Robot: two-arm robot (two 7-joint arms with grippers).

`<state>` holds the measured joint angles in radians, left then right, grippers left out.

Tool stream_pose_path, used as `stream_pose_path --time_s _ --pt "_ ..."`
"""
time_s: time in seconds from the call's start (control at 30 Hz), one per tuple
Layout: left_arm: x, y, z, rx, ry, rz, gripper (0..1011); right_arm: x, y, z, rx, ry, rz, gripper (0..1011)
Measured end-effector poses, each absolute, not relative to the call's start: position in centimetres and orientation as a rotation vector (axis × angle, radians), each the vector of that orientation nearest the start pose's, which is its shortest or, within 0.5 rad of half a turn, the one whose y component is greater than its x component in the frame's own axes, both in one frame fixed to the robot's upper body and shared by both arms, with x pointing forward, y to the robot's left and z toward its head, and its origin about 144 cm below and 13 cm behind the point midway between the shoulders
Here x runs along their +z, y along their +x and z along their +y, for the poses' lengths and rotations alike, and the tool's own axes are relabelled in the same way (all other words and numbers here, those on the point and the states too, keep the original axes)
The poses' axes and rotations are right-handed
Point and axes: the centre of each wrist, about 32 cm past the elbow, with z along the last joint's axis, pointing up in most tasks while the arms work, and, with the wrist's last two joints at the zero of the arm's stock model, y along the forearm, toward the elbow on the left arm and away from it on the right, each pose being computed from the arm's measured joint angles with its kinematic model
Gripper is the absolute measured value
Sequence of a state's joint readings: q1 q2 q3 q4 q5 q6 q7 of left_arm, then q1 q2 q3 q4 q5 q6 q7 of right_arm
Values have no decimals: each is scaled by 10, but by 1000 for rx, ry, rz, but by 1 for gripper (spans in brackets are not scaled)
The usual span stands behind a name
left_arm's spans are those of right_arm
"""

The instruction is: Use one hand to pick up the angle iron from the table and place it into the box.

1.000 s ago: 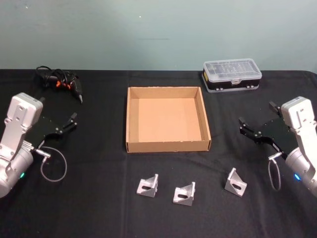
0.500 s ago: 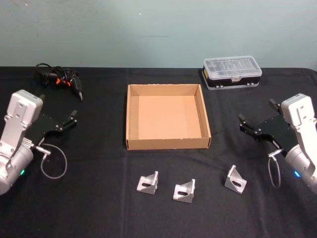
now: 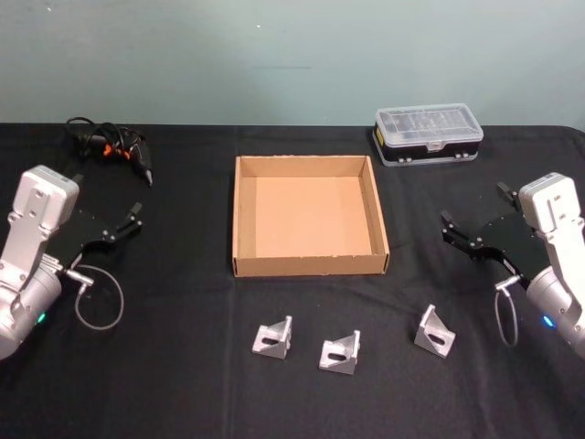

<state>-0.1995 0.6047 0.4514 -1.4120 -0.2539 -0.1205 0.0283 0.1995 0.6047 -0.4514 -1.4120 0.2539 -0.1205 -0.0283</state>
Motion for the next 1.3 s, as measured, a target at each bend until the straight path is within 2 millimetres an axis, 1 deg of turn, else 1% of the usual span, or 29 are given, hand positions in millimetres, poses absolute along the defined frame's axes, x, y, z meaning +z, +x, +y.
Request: stream_pose_path --time_s 0.4,0.63,0.83,0.93,0.97,1.0,1.13,1.27,1.3 --pt "1140 489 310 1248 305 -285 1000 1140 487 -310 -1244 -299 -269 1004" --pt "1140 489 310 1248 305 -285 1000 1150 479 -316 -1222 -277 -259 1004" --pt "1140 489 310 1248 305 -285 1000 1167 467 -324 -1181 -280 -252 1004" --pt "1140 489 310 1248 305 -285 1000 1182 459 -331 -1128 -308 -258 1004" --pt "1140 489 310 1248 305 -285 1000 1182 459 -331 -1128 -308 -258 1004" --pt "1140 489 310 1248 305 -285 1000 1189 456 -334 -1108 -315 -257 1004" --pt "1140 489 310 1248 304 -285 1000 1204 448 -342 -1064 -325 -250 1004" --pt "1140 489 310 1248 304 -285 1000 1223 437 -348 -1010 -339 -241 1004" --pt "1140 489 310 1248 304 -285 1000 1223 437 -348 -1010 -339 -241 1004"
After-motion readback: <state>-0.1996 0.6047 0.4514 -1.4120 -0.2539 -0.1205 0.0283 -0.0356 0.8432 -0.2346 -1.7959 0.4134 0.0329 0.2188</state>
